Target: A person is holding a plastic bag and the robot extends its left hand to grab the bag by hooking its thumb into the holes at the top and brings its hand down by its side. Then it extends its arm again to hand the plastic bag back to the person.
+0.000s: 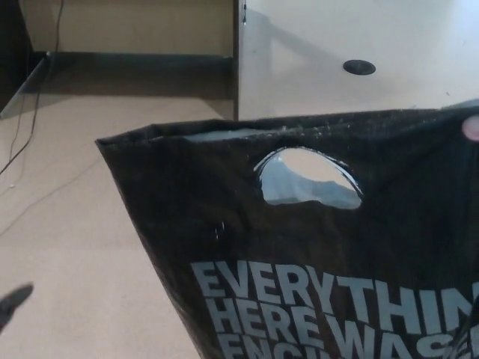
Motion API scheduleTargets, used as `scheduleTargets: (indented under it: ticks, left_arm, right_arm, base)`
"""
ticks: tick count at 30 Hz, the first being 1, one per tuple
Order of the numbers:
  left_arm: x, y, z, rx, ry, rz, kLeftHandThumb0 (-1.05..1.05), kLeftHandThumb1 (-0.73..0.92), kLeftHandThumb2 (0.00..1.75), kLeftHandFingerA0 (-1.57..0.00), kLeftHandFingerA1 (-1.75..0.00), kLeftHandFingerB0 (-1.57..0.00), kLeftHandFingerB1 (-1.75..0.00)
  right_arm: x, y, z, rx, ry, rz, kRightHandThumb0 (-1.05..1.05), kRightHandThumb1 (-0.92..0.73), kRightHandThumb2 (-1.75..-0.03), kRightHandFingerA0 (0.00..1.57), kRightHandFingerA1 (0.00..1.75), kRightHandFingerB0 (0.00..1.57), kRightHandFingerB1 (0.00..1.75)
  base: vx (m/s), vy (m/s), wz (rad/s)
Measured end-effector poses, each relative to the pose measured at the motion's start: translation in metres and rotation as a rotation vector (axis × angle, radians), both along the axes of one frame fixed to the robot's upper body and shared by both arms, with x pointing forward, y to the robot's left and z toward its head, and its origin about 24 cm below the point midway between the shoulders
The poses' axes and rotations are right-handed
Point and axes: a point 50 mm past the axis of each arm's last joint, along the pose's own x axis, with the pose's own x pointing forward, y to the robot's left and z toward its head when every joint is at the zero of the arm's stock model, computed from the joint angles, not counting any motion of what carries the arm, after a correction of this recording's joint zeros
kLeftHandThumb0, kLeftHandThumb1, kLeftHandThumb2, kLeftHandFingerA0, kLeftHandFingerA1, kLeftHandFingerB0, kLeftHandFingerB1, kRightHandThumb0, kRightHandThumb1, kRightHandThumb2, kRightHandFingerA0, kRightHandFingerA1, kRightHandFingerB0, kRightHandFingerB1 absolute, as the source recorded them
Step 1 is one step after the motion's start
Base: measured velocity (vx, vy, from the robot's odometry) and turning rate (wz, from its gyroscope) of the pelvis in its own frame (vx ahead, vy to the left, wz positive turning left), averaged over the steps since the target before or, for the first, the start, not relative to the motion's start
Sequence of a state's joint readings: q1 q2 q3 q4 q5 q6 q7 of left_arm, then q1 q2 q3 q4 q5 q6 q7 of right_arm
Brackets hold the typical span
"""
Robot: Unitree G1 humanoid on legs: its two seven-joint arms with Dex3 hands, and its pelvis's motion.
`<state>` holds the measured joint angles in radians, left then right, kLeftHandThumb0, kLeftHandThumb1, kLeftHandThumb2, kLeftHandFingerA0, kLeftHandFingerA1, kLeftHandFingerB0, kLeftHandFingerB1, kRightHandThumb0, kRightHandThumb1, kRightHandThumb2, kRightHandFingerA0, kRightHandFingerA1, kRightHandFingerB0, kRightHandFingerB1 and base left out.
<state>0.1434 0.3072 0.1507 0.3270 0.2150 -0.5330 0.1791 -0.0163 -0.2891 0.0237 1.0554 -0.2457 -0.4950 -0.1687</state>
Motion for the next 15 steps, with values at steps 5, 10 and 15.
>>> scheduleTargets:
  ticks: [5,10,15]
  left_arm:
    - [0.007,-0.013,0.042,0.033,-0.184,-0.071,-0.26,0.33,0.89,-0.1,-0.52,-0.09,-0.51]
    - [0.008,-0.03,0.084,0.069,-0.362,-0.152,-0.57,0.44,0.7,-0.2,-0.4,-0.12,-0.36]
    - [0.004,-0.048,0.127,0.118,-0.544,-0.242,-0.57,0.45,0.7,-0.16,-0.38,-0.12,-0.35]
  right_arm:
    - [0.0,0.0,0.0,0.002,-0.007,0.004,-0.41,-0.57,-0.77,0.66,0.58,0.38,0.46]
    - [0.0,0.001,0.001,0.003,-0.012,0.008,-0.4,-0.57,-0.76,0.65,0.57,0.39,0.46]
    - [-0.001,0.001,0.0,0.003,-0.014,0.011,-0.39,-0.57,-0.75,0.66,0.57,0.39,0.46]
  base:
    - [0.0,0.0,0.0]
    - [0.0,0.0,0.0]
    - [0.0,0.0,0.0]
